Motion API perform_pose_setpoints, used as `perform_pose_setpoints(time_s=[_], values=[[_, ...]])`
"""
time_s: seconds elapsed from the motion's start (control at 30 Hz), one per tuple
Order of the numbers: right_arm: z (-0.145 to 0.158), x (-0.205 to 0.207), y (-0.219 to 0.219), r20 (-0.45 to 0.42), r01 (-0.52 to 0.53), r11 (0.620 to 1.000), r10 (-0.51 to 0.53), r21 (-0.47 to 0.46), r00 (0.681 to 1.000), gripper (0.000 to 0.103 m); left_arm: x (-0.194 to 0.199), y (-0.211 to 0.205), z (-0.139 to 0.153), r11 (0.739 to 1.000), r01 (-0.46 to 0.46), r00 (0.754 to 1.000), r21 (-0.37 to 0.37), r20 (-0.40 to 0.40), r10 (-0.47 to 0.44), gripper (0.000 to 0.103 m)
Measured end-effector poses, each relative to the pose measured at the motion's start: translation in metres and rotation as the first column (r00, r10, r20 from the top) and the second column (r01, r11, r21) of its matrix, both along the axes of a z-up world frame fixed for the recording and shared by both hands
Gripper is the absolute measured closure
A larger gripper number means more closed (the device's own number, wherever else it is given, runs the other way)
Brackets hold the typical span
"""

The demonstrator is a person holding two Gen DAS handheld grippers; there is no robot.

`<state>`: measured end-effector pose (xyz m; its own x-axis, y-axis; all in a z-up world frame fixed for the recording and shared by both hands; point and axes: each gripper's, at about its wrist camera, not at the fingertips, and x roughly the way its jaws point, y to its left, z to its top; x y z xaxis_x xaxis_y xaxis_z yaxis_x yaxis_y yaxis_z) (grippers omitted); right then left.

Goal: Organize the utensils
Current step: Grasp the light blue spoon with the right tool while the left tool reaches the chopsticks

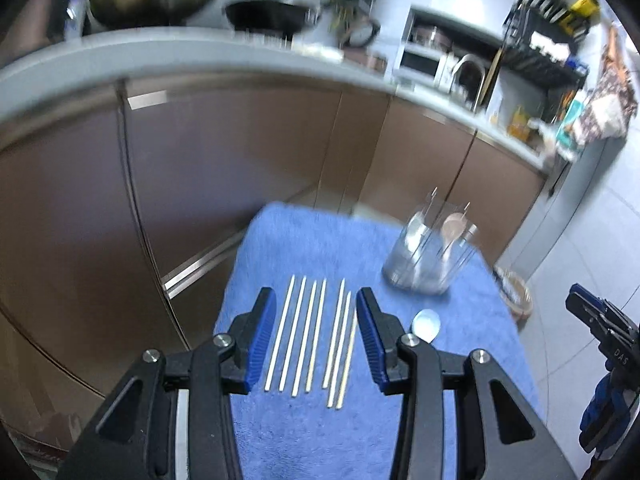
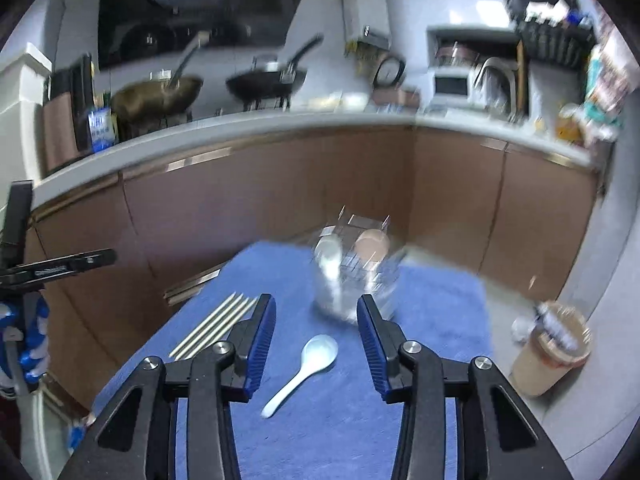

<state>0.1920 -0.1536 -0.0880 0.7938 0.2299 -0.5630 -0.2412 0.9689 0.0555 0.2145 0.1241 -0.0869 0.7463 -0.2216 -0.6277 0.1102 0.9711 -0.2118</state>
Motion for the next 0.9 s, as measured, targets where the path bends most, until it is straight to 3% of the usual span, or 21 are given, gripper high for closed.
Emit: perform_pose_setpoints(time_s=[0.2, 0.4, 0.57, 0.9], values=[[-0.050, 0.058, 0.026, -0.199, -0.056, 0.998, 0.058, 0.017, 0.978, 0.070, 0.062, 0.012, -0.060, 0.999, 0.043, 0.984, -0.006, -0.172, -0.044, 0.064], [-0.093, 0.116, 0.055, -0.353, -0.078, 0.997, 0.082, 0.026, 0.932, 0.075, 0.113, 0.011, -0.102, 0.996, 0.092, 0.956, -0.018, -0.278, -0.093, 0.064], [-0.114, 0.137, 0.066, -0.390, -0.086, 0.996, 0.089, 0.025, 0.916, 0.075, 0.149, -0.002, -0.124, 0.986, 0.150, 0.930, -0.067, -0.330, -0.164, 0.070], [-0.116, 0.135, 0.023, -0.379, -0.035, 0.998, 0.049, 0.044, 0.924, 0.075, 0.194, -0.026, -0.155, 0.983, 0.174, 0.898, -0.057, -0.401, -0.182, 0.083]])
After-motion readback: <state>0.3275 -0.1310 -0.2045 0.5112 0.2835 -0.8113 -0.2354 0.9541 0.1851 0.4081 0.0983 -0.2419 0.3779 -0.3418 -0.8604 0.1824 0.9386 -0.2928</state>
